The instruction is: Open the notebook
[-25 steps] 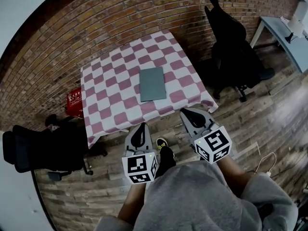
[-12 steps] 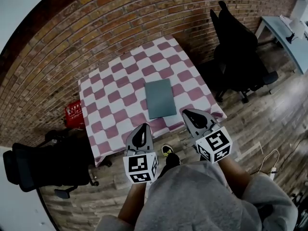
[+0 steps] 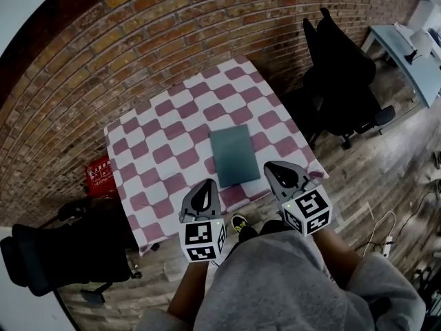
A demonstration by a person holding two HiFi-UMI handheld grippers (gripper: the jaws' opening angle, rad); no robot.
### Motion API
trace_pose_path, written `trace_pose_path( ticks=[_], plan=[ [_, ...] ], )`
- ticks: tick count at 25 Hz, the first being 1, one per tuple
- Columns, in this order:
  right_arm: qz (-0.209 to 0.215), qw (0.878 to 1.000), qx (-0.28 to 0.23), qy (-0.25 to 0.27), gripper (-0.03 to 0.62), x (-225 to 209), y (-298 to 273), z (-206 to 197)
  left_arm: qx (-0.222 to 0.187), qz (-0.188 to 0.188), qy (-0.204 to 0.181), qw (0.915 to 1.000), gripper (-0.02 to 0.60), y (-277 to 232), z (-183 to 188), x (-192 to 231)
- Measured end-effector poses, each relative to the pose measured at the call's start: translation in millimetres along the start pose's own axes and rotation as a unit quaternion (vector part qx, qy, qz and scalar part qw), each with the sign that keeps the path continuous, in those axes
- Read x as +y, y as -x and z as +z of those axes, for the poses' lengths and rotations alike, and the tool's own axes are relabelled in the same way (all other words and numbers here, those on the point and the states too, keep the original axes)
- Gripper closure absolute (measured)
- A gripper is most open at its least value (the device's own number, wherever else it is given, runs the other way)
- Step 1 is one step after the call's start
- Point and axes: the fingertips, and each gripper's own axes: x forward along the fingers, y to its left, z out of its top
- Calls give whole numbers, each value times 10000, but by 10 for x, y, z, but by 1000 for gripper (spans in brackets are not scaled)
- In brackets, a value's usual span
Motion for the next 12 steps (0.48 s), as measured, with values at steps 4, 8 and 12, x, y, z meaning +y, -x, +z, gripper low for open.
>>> trace_pose_path(
  ticks=[4, 8, 12],
  plan=[
    [-94, 9999, 125, 1, 566, -64, -86, -20, 136, -153, 54, 9998, 569, -125, -34, 23],
    [-121, 9997, 195, 1, 566, -135, -121, -35, 273, -274, 59, 9992, 569, -252, -58, -24],
    [-81, 9996, 259, -9, 566, -254, -163, -51, 420, -221, 101, 9988, 568, -393, -65, -51]
  ],
)
